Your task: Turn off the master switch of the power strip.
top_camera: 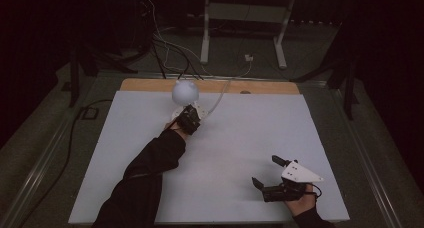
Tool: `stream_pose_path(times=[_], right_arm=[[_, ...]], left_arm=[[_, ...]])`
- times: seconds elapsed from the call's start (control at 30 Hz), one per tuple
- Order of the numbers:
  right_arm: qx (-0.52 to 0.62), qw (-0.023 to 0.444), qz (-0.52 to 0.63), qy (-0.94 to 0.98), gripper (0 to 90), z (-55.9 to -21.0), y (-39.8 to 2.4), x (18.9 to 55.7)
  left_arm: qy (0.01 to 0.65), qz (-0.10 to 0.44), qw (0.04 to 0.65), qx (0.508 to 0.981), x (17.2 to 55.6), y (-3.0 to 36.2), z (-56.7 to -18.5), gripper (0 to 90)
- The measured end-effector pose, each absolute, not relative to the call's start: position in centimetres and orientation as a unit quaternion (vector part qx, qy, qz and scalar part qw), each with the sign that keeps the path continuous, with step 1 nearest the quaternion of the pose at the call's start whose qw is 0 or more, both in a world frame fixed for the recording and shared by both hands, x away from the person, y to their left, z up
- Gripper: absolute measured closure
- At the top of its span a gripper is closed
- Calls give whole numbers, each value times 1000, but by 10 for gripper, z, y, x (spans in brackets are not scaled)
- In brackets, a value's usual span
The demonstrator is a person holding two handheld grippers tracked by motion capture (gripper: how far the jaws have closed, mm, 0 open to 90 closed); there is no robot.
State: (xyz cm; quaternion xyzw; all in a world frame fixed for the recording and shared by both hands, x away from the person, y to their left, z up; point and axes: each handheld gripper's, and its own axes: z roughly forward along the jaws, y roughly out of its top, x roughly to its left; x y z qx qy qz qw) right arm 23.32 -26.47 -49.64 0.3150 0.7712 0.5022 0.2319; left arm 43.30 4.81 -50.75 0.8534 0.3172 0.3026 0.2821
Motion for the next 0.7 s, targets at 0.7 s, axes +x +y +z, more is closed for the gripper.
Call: stream_pose_path(times=[0.7], right_arm=[[317, 237, 510, 764, 3, -494, -267, 232]], left_arm=[[325, 245, 371, 835, 399, 65, -452, 900]])
